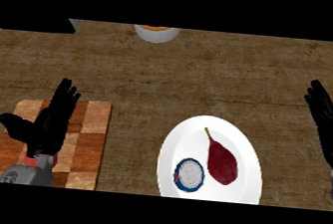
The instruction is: Pick the pear from the plate and place it in the bowl
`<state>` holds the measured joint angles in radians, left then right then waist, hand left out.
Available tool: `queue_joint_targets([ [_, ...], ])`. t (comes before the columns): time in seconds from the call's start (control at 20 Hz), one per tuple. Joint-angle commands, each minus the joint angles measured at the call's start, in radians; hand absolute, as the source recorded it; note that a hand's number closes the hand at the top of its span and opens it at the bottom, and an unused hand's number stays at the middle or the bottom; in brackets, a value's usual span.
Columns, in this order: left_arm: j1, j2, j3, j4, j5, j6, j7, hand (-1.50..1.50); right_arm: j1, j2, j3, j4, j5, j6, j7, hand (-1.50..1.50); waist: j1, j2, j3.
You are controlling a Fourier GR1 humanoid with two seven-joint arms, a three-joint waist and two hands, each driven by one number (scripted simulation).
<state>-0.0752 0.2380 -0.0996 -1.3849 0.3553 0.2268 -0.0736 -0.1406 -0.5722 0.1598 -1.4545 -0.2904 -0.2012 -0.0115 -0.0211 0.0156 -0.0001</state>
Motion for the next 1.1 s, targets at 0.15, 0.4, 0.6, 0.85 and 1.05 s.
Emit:
queue_joint_targets([
  [0.15, -0.084, 0.018, -0.081, -0.029, -0.126, 0.029, 0.003, 0.0, 0.025, 0.13, 0.197, -0.09, -0.107, 0.264, -0.023, 1.5, 0.026, -0.014, 0.004],
  [0.4, -0.064, 0.076, -0.084, -0.079, -0.13, -0.008, 0.053, 0.0, 0.161, 0.264, 0.206, -0.154, 0.076, -0.088, -0.1, -1.5, -0.004, -0.026, 0.002],
  [0.6, -0.092, 0.035, -0.13, -0.103, -0.168, 0.031, 0.094, 0.0, 0.269, 0.388, 0.17, -0.235, -0.105, 0.006, -0.308, -1.5, -0.008, -0.023, 0.003],
  [0.85, -0.107, 0.009, -0.125, -0.136, -0.195, 0.048, 0.149, 0.0, 0.373, 0.296, 0.114, -0.426, -0.063, 0.012, -0.341, -1.5, 0.009, -0.019, 0.0],
  [1.05, -0.085, 0.032, -0.1, -0.116, -0.191, -0.008, 0.107, 0.0, 0.335, 0.183, 0.065, -0.527, 0.007, -0.073, -0.08, -1.5, 0.013, -0.018, -0.001],
])
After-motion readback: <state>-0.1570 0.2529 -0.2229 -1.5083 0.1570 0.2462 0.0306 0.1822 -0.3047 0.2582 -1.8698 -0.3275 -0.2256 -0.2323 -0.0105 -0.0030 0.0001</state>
